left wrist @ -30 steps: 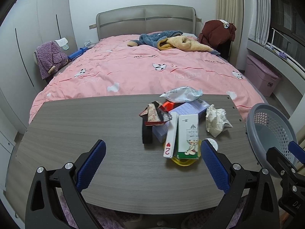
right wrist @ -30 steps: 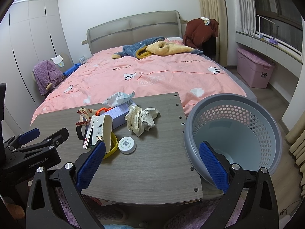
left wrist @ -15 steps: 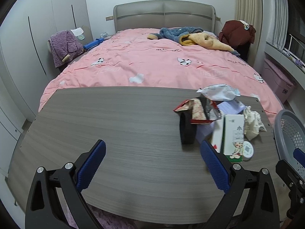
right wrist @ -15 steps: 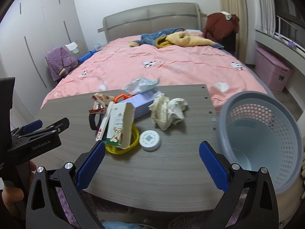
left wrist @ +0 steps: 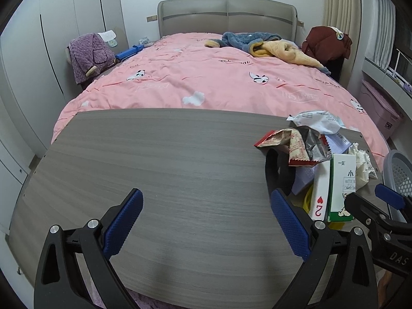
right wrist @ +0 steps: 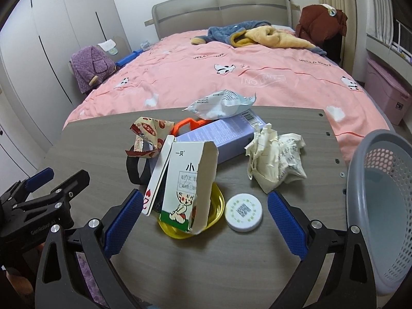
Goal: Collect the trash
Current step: 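Move the right gripper to the white-green milk carton and close on it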
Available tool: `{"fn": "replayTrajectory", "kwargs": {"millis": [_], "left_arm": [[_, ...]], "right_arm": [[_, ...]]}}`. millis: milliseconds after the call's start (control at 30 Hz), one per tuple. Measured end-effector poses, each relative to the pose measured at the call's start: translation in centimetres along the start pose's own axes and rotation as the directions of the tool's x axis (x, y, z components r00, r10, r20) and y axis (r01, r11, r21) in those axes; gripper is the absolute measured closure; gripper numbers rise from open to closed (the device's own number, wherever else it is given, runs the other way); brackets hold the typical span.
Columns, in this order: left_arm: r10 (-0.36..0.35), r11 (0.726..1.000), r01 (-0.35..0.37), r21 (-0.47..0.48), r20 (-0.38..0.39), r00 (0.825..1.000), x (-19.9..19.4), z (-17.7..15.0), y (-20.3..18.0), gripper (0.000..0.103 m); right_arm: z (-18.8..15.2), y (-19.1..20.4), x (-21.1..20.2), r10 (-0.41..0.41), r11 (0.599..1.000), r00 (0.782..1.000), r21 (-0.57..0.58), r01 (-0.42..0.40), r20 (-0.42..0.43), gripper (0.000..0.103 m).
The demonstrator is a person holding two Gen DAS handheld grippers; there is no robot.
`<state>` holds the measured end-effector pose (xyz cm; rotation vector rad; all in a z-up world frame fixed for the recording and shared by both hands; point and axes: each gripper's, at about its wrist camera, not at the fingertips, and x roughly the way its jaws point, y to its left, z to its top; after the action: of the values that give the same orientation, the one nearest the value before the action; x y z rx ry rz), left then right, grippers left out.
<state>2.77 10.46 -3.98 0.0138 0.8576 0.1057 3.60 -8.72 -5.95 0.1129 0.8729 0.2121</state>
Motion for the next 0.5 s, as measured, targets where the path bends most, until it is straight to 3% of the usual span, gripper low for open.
{"fn": "replayTrajectory", "kwargs": {"millis": [400, 500], "left_arm": [[-0.016, 1.000, 0.016, -0.014, -0.028, 0.999, 1.0, -0.5, 0.9, 0.008], [-0.022, 1.000, 0.022, -0.008, -0.025, 0.999, 0.8, -0.6, 0.8, 0.008]], "right_arm": [[0.1, 1.2, 1.9, -0.014, 0.999, 0.999, -0.050, 0.012, -0.040, 0.033], [0.1, 1.4, 1.9, -0.006, 0.998, 0.999, -0.062, 0.003, -0.047, 0.046]]}}
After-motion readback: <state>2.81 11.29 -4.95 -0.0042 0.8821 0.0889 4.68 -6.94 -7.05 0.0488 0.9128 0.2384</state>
